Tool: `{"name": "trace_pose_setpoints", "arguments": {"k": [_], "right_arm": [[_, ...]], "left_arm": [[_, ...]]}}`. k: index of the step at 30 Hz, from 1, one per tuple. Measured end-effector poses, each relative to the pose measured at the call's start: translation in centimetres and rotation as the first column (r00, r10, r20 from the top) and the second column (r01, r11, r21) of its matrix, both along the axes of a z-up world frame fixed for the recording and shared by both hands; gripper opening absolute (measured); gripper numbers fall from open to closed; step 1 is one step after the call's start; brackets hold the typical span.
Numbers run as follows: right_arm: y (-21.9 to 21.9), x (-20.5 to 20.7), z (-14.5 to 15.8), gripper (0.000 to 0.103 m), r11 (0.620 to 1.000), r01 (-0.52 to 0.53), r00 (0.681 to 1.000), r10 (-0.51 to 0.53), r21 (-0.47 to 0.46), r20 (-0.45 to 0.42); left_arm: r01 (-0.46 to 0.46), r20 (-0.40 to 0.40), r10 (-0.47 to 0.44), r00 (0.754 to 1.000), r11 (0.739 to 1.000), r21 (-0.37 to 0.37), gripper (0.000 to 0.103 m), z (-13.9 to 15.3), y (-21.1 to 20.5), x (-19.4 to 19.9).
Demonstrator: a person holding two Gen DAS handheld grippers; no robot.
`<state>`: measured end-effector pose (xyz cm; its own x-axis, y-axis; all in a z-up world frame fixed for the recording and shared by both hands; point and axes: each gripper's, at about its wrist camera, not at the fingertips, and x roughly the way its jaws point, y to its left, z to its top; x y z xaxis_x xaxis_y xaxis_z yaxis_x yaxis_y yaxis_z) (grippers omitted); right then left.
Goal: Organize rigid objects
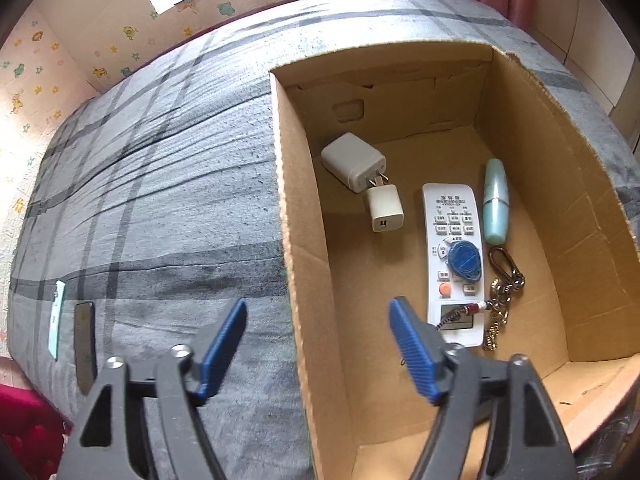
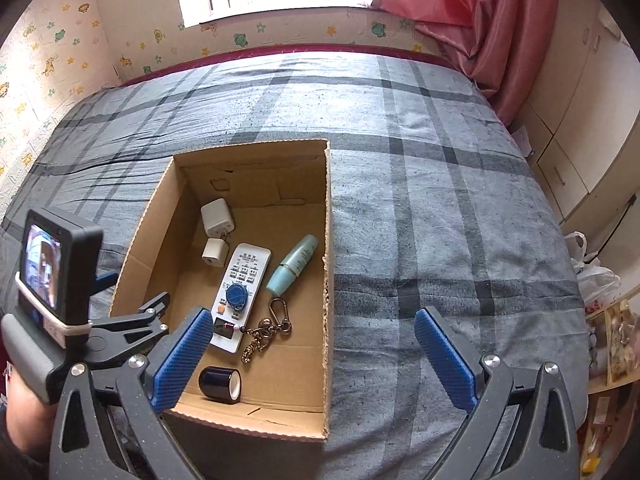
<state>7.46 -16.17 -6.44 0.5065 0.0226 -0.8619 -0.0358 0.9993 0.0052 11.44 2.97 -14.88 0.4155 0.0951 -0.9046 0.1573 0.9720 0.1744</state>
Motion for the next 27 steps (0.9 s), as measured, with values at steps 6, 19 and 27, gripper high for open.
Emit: {"name": "trace_pose_setpoints", "arguments": {"k": [6, 19, 27], "right_arm": [[-0.6, -0.9, 1.0, 0.103, 1.000, 0.007, 1.000, -0.007, 0.004, 0.021], [-1.5, -3.3, 3.4, 0.103, 1.000, -0.003, 0.998, 0.004, -0.011, 0.065], [-1.8, -4.6, 4.5, 0.103, 1.000, -0.021, 0.997, 0.022, -0.015, 0.078]], "left_arm": [[-0.048, 0.012, 0.049, 0.999, 0.997, -0.063, 0.102, 2.0, 0.7, -1.6], [-0.050, 0.102, 0.062, 0.993, 0.991, -0.122, 0.103, 6.8, 0.3, -5.6], [-0.020, 0.152, 0.036, 0.988, 0.994, -0.104, 0.103, 9.7, -0.8, -8.3]]}}
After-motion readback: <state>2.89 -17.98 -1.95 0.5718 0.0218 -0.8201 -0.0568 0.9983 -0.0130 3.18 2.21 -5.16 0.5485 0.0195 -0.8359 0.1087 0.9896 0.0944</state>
